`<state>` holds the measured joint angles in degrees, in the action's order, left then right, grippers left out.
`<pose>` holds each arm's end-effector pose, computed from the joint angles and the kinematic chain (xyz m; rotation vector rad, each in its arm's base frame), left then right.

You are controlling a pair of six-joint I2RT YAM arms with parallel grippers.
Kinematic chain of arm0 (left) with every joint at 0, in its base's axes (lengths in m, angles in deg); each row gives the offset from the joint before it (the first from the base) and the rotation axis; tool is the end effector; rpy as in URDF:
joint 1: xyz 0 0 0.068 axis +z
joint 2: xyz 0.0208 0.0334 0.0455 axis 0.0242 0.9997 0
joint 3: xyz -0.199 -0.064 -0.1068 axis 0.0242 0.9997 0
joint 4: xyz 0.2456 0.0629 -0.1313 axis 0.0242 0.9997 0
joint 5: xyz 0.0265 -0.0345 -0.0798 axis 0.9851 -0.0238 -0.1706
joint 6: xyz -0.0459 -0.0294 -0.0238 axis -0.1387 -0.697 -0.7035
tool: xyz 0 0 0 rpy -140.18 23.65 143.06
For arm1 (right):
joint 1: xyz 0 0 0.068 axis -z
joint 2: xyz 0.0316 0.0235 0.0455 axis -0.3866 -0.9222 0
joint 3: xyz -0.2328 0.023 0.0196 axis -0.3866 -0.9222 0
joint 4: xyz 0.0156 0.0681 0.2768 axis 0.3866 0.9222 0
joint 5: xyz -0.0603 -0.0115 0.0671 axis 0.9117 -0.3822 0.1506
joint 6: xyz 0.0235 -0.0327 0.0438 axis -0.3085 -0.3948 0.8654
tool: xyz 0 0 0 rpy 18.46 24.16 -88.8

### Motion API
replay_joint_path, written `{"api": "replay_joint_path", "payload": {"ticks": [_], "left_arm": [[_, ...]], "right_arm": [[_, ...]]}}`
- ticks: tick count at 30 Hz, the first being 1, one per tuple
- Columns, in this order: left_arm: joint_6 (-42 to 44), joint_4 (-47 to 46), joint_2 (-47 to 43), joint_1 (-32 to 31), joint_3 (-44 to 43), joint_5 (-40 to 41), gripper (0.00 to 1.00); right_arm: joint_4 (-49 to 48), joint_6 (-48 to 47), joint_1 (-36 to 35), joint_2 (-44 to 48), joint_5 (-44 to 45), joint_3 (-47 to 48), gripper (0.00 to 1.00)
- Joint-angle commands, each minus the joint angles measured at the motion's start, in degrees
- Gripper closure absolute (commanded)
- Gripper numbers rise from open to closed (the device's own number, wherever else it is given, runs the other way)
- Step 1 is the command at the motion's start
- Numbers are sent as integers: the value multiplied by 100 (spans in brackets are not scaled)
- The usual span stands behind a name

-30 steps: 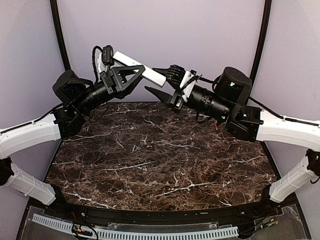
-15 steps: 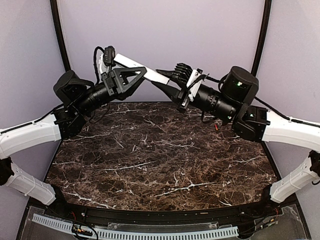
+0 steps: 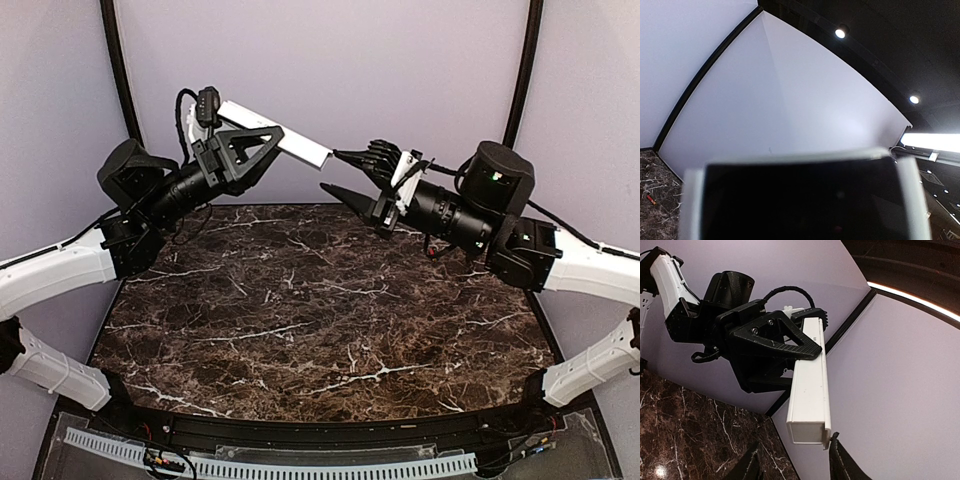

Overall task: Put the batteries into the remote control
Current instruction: Remove the battery cover from the remote control.

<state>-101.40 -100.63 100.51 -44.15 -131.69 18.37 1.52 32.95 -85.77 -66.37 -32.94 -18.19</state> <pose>0.2131 -0.2443 0.4011 0.4050 1.1861 -1.7569 0.1504 0.3022 0.3899 -1.0981 0.8068 0.3958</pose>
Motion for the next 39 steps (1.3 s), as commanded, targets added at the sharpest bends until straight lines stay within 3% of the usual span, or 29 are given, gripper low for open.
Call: {"api": "replay_joint_path", "payload": {"ticks": [1, 7, 15, 39], "left_arm": [[51, -277, -143, 28, 0, 2, 100], [85, -240, -177, 28, 33, -15, 100], [216, -76, -231, 28, 50, 13, 100], [273, 3, -223, 28, 26, -47, 100]], "right_arm": [[100, 9, -43, 105, 216, -91, 54], [83, -116, -13, 57, 581, 39, 52], [283, -238, 54, 30, 434, 374, 70], [366, -417, 56, -240, 147, 752, 86]]}}
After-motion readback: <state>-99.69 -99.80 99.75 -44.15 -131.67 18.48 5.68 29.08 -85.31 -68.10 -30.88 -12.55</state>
